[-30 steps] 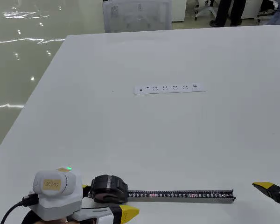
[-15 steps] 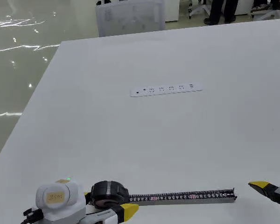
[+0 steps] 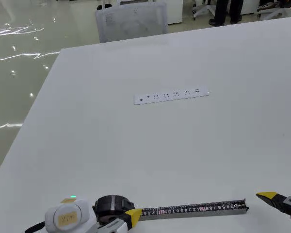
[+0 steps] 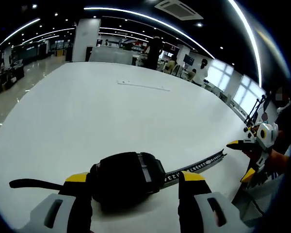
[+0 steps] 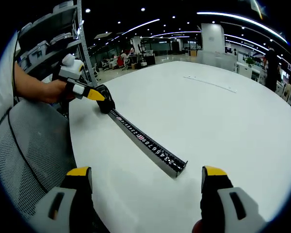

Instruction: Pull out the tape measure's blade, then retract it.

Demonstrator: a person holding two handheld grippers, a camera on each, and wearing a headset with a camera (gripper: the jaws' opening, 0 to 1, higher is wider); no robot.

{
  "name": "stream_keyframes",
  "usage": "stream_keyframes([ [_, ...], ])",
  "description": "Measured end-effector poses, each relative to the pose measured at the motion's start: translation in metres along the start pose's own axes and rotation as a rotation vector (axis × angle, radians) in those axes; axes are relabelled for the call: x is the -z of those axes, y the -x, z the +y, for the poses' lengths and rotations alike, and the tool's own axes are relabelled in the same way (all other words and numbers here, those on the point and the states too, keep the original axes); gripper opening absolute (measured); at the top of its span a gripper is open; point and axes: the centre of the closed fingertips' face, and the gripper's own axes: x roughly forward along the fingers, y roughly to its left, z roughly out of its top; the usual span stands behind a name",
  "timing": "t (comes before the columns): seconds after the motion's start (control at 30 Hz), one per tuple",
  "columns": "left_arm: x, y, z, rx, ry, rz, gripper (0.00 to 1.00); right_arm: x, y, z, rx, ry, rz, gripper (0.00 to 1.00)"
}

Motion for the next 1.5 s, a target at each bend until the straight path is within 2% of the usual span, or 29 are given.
stream_keyframes([
  [0.3,-0.001,-0.002,0.004,-0.061,0.019,-0.023,0.68,-0.002,-0.005,-0.001,-0.01,0.01,0.004,0.94],
  [0.43,0.0,-0.001,0.007,-0.086,0.002,-0.017,0.65,-0.002,-0.005,-0.004,-0.01,0.01,0.001,0.94],
  [0.63,-0.001,-0.002,0.008,-0.101,0.024,-0.022,0.64,-0.002,-0.006,-0.005,-0.012,0.01,0.001,0.94],
  [0.77,0.0,-0.001,0.008,-0.11,0.012,-0.018,0.64,-0.002,-0.007,-0.007,-0.013,0.009,-0.001,0.93],
  [1.5,0.002,0.003,0.011,-0.131,0.034,-0.007,0.61,-0.002,-0.013,-0.01,-0.023,0.014,0.0,0.93],
])
